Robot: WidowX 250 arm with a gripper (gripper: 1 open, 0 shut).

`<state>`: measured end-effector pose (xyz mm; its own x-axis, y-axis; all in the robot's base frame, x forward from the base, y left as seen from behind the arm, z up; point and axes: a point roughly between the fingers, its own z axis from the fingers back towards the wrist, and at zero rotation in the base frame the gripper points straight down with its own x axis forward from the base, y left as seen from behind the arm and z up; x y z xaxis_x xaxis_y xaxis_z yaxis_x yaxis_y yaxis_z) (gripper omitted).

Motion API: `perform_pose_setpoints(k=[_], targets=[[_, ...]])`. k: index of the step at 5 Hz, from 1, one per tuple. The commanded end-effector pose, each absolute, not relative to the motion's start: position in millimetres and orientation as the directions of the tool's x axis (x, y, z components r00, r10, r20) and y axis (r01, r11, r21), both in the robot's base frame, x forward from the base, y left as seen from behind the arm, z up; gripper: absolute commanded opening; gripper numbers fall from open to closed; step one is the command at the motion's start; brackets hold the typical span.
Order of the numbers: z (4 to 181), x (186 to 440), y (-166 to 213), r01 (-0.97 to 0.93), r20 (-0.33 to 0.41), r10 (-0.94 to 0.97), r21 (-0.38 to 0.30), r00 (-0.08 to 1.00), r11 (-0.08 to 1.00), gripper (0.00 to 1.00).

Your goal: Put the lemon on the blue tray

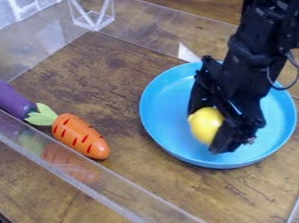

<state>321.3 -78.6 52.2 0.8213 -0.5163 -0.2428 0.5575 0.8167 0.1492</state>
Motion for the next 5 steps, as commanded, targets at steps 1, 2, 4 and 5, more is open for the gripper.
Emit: perform_pose_setpoints(k=[1, 2, 4, 5], targets=[[67.6, 332.5, -73.9, 0.529, -0.179, -0.502, 0.162, 0.846, 0.833, 0.0], [66.9, 332.4, -70.7, 0.522, -0.182, -0.495, 0.161, 0.85, 0.838, 0.0], [62.7, 335.3, -72.5, 0.517, -0.174, -0.493, 0.149, 0.853, 0.843, 0.0], [62.3, 336.0, -71.7, 0.517, -0.173, -0.493, 0.148, 0.853, 0.843, 0.0]])
